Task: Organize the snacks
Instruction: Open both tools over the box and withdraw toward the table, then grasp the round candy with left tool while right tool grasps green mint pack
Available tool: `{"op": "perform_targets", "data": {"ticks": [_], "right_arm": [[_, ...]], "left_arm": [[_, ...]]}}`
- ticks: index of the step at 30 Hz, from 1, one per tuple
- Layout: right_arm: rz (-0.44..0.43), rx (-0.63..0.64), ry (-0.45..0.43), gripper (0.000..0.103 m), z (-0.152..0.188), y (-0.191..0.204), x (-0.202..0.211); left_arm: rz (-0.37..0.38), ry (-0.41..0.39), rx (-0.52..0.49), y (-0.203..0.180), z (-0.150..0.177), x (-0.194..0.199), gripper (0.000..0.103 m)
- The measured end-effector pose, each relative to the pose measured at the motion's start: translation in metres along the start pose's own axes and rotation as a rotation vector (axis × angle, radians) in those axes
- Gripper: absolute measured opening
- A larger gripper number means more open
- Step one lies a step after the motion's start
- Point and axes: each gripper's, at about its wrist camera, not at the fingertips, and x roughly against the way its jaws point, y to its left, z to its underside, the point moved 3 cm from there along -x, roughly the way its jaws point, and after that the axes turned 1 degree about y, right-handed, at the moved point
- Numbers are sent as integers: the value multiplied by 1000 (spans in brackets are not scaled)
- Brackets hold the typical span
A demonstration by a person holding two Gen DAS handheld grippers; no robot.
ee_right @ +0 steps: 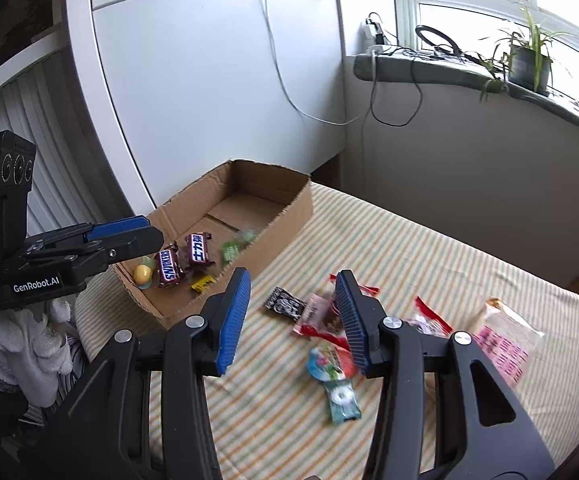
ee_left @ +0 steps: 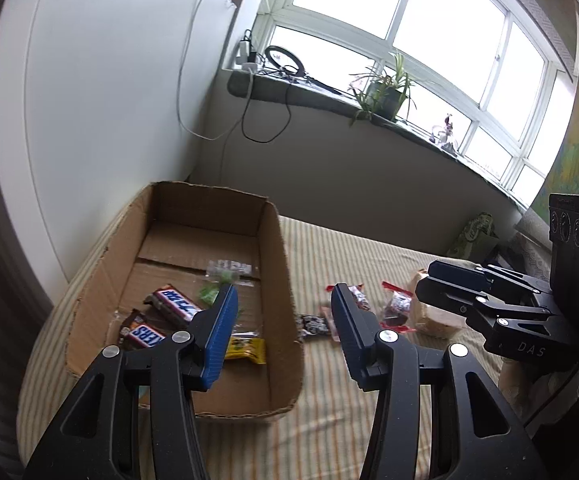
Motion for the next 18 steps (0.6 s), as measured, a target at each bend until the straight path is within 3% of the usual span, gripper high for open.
{"op": "perform_targets", "data": {"ticks": [3, 7, 18], "right_arm": [[22, -36, 6, 46, 17, -17, 13], [43, -69, 42, 46, 44, -35, 14], [17, -16, 174, 46, 97, -38, -15]], "left_arm": [[43, 18, -30, -20, 4, -8, 48], [99, 50, -60, -41, 12, -20, 56], [218, 194, -89, -81, 39, -73, 52]]}}
